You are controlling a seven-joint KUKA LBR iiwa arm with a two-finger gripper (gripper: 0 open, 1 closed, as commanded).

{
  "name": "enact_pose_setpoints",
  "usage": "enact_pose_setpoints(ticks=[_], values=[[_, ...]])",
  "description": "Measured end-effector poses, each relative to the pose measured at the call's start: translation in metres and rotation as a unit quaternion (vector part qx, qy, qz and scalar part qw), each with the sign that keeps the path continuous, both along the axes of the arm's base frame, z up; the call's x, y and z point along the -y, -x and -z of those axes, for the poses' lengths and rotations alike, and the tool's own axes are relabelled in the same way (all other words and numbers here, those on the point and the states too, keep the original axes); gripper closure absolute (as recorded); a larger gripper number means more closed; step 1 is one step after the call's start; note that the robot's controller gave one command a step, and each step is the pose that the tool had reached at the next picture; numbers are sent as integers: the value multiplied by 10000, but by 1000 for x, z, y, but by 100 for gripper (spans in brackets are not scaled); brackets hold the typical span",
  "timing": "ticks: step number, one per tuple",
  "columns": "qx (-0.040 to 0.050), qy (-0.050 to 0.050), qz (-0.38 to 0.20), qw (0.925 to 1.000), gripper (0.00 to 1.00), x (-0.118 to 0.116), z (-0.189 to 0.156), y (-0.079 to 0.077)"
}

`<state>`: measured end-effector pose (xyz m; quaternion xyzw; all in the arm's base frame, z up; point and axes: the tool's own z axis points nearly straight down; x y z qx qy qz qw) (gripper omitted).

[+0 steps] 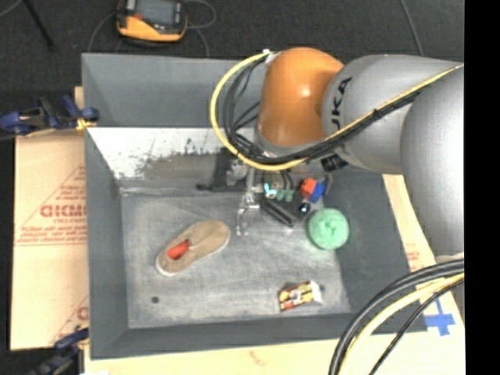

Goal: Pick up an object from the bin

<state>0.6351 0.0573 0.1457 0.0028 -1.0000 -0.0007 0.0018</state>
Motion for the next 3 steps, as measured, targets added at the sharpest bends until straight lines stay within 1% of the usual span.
enact_pose_setpoints(ticks=[1,2,3], values=[[29,-1,4,10000,0,0,-4,-1],[-10,7,-194,9998,100,-39,68,15],[-10,5,-191,9998,100,-39,68,15]])
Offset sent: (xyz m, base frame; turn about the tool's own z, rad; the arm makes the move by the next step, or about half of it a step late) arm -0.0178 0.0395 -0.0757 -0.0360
